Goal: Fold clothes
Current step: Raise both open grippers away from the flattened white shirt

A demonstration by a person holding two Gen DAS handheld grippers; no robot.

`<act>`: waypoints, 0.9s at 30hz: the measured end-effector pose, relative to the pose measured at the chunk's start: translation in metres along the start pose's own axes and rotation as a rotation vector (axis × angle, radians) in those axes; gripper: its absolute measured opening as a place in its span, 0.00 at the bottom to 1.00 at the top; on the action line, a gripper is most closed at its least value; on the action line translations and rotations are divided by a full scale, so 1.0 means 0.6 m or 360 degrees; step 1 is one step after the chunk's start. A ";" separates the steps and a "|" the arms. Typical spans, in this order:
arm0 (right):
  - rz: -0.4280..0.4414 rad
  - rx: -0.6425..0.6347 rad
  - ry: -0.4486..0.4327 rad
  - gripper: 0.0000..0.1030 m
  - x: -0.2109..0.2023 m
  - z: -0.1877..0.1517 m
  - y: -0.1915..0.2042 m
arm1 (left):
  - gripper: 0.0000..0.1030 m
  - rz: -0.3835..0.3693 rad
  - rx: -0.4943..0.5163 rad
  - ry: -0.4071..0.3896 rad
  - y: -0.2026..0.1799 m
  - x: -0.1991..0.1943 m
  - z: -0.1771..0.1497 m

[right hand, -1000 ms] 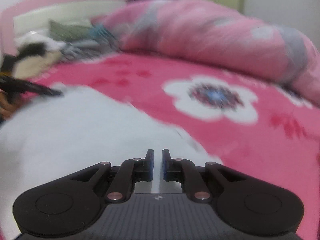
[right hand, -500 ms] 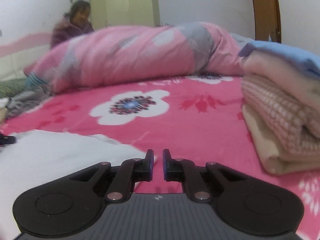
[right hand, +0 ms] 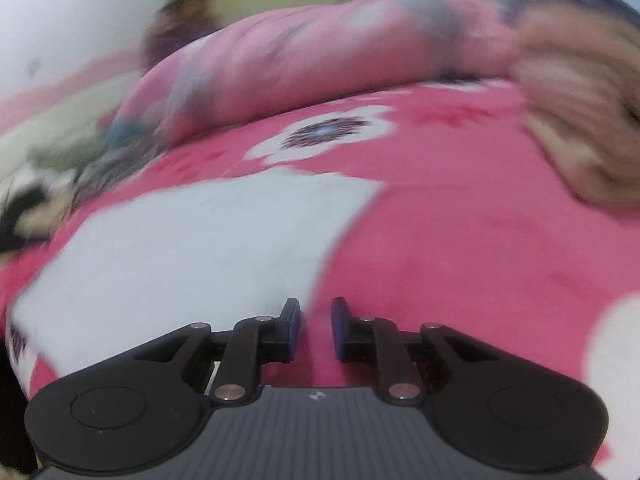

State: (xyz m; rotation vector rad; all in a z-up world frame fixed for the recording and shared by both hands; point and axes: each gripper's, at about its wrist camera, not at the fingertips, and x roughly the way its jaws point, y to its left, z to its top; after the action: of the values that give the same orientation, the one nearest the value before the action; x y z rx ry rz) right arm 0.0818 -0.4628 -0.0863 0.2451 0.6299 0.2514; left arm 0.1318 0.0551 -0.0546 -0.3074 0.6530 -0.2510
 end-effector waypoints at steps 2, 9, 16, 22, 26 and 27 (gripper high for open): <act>-0.0040 0.0052 -0.0068 0.18 -0.025 0.007 -0.003 | 0.19 -0.0028 0.0059 -0.0013 -0.016 -0.015 -0.011; 0.0151 -0.0257 -0.0049 0.17 -0.054 -0.028 0.073 | 0.20 -0.0183 0.0386 0.0151 -0.083 -0.002 -0.072; -0.0149 -0.0157 -0.0042 0.18 -0.073 -0.025 0.036 | 0.20 -0.0187 0.0298 0.0176 -0.052 -0.002 -0.081; 0.0080 -0.0375 -0.0075 0.17 -0.074 -0.037 0.114 | 0.22 -0.0158 0.0384 0.0183 -0.050 -0.017 -0.093; -0.0096 -0.0247 0.0030 0.17 -0.071 -0.065 0.079 | 0.22 -0.0128 0.0262 0.0161 -0.015 -0.034 -0.097; -0.0142 -0.0193 0.0004 0.17 -0.083 -0.064 0.075 | 0.22 -0.0130 0.0239 0.0141 -0.009 -0.043 -0.093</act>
State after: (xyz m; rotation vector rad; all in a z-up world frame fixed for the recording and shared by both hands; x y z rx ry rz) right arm 0.0129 -0.4299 -0.0756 0.0998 0.6238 0.2034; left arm 0.0763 0.0474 -0.0807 -0.1796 0.7059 -0.3919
